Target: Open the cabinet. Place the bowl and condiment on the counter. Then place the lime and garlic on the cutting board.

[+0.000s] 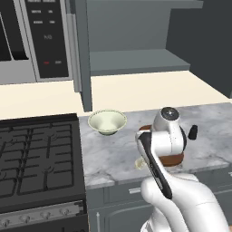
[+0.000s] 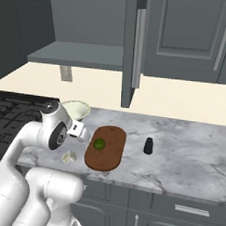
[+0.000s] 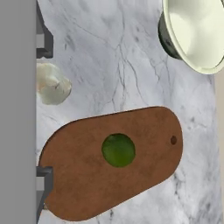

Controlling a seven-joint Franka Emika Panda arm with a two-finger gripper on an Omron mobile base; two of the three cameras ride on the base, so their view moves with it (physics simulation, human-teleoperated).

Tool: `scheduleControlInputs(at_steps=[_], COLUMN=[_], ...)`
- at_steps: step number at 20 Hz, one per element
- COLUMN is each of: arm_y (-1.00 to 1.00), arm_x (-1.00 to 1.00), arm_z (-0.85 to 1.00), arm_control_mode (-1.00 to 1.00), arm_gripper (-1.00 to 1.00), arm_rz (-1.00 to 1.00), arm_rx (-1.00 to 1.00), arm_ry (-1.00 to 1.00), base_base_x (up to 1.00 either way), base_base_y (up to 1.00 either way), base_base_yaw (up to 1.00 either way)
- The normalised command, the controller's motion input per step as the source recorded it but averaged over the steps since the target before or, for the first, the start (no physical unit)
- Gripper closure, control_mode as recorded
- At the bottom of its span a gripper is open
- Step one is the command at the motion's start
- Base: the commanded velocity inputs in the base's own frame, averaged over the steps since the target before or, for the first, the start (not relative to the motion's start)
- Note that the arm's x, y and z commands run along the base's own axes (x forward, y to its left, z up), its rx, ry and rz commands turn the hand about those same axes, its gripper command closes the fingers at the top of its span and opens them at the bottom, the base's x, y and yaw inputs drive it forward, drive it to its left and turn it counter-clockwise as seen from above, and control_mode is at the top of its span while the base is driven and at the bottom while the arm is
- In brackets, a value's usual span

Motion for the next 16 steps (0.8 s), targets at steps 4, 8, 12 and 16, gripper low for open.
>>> scheduleControlInputs(at_steps=[4,8,12,16], arm_y=[0.19,0.0,0.0,0.01], arm_x=[-0.08,0.16,0.02,0.0], arm_z=[-0.07,-0.19,-0.32,-0.48], arm_control_mode=[-1.0,-1.0,-1.0,-1.0], arm_gripper=[-1.0,-1.0,-1.0,-1.0], arm_rz=[-0.07,-0.1,-0.04,-0.01], arm_rx=[-0.01,0.04,0.05,0.06], arm_ry=[0.17,0.2,0.17,0.19], base_base_x=[0.0,0.0,0.0,0.0], base_base_y=[0.0,0.0,0.0,0.0], base_base_yaw=[0.0,0.0,0.0,0.0])
